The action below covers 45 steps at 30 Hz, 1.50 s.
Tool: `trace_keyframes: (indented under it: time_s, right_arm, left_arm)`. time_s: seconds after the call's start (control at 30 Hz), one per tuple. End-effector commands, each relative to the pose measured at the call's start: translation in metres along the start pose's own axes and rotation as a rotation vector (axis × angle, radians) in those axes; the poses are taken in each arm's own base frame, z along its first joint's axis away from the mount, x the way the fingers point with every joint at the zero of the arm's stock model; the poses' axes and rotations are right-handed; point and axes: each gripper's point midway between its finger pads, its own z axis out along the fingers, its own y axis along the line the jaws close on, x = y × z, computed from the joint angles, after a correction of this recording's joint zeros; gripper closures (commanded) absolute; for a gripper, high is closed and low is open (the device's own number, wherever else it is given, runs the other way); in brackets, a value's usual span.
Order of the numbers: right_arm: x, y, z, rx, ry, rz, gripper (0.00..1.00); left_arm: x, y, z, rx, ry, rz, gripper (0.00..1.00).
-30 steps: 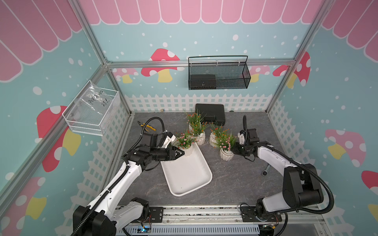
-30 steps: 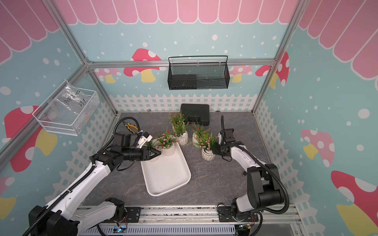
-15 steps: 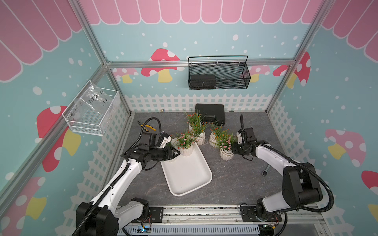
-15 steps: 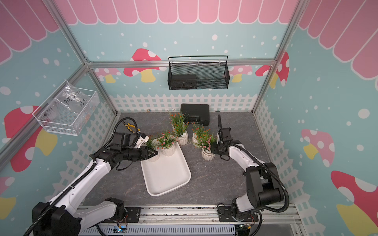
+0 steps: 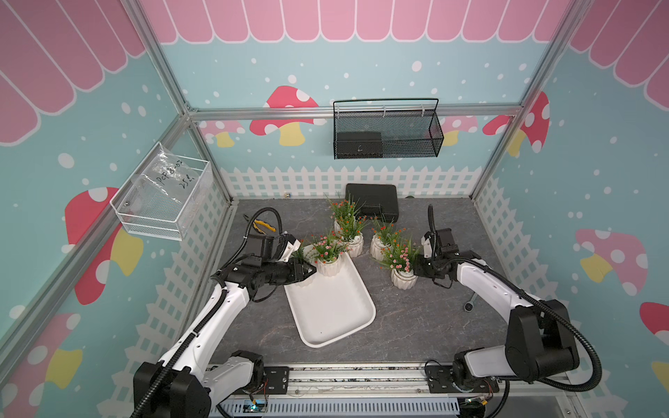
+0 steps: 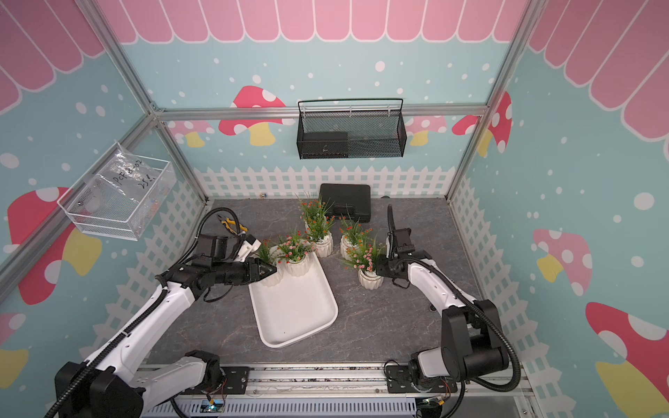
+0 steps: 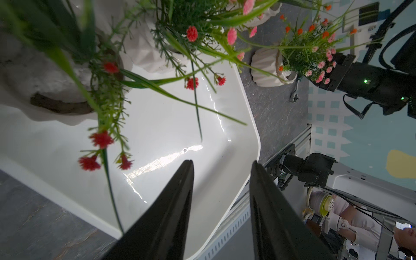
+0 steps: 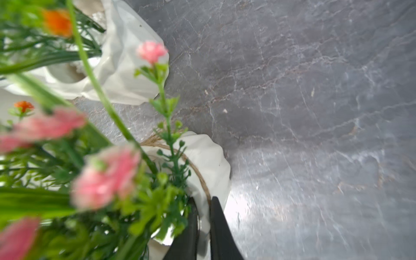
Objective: Put the potted gypsophila into the storage box
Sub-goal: Pick up the baby's breath potted plant from the center of the board, then place the baby's breath potted plant at the storage box.
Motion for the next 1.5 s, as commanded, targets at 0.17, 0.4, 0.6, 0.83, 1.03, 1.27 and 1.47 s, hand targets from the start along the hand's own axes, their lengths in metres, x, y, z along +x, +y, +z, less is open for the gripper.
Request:
trace_keyframes:
  time_s: [0.17,0.4,0.6,0.83,1.03,1.27,1.47]
  right_arm:
    - [-0.010,0.034,-0.047,-0.158,-0.082,-0.037,0.96]
    - [-0.016,0.064,-0.084,-0.270,-0.128,-0.102,0.96]
    - [-0.009,0.103,-0.100,-0.328,-0.116,-0.213,0.96]
    - [0.009,0.169,-0.096,-0.399,-0.070,-0.357,0.95]
    - [0.027,0.213,-0.078,-0.420,-0.026,-0.429,0.95]
    - [0.046,0.254,-0.058,-0.448,0.002,-0.473,0.93]
    - [0.055,0.287,-0.042,-0.448,0.015,-0.490,0.91]
  left_arm:
    - [-0.007,0.004,-0.013,-0.035,-0.038,0.000,0.57]
    - [-0.016,0.004,-0.031,-0.081,-0.105,0.035,0.55]
    - [-0.013,0.011,-0.031,-0.118,-0.064,0.040,0.53]
    - [-0.015,0.025,-0.035,-0.213,-0.078,0.029,0.54]
    - [-0.013,0.040,-0.036,-0.297,-0.072,-0.005,0.57]
    - [-0.013,0.073,-0.051,-0.502,-0.074,-0.056,0.58]
    - [-0.013,0.087,-0.056,-0.551,-0.092,-0.097,0.59]
